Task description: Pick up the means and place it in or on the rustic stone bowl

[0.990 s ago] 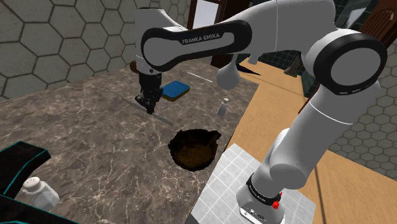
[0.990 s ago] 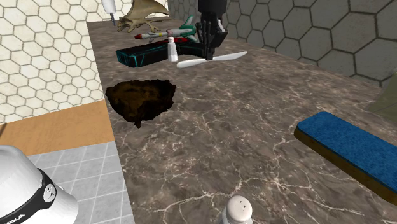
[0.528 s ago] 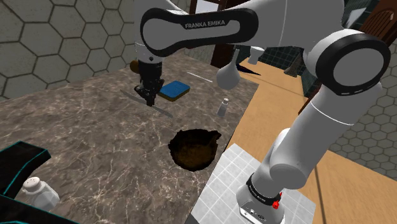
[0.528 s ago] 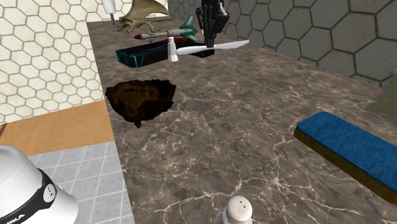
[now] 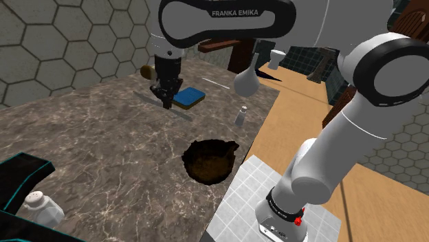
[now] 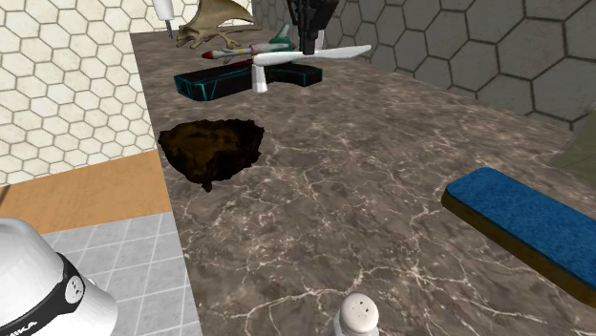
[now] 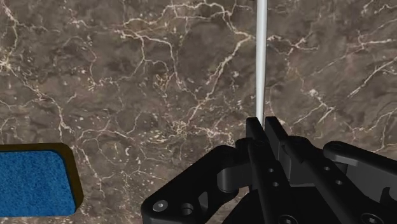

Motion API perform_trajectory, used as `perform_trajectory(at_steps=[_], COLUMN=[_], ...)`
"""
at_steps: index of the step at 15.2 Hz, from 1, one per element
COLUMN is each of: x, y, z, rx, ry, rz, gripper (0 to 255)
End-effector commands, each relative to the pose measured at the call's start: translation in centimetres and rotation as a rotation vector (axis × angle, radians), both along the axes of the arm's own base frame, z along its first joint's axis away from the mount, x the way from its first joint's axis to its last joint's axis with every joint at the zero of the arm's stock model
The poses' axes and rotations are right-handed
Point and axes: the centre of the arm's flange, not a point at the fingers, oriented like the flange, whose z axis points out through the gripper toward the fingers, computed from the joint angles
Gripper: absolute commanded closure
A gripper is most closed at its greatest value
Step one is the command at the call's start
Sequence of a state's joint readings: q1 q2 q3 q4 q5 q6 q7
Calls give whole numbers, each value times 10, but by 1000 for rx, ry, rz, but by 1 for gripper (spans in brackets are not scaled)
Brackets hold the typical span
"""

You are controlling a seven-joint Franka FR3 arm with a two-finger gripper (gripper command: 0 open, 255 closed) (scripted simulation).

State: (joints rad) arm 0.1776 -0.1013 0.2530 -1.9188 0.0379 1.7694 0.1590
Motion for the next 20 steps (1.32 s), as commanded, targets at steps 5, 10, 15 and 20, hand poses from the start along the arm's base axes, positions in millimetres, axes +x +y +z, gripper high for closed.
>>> perform_trajectory(at_steps=[5, 10, 15, 20], x=[-72, -134, -196, -230], y=[-23, -43, -64, -75], z=[8, 14, 20, 7], rx=[0, 0, 0, 0], ry=[0, 0, 0, 0], rz=[0, 0, 0, 0], gripper=[255, 255, 255, 255])
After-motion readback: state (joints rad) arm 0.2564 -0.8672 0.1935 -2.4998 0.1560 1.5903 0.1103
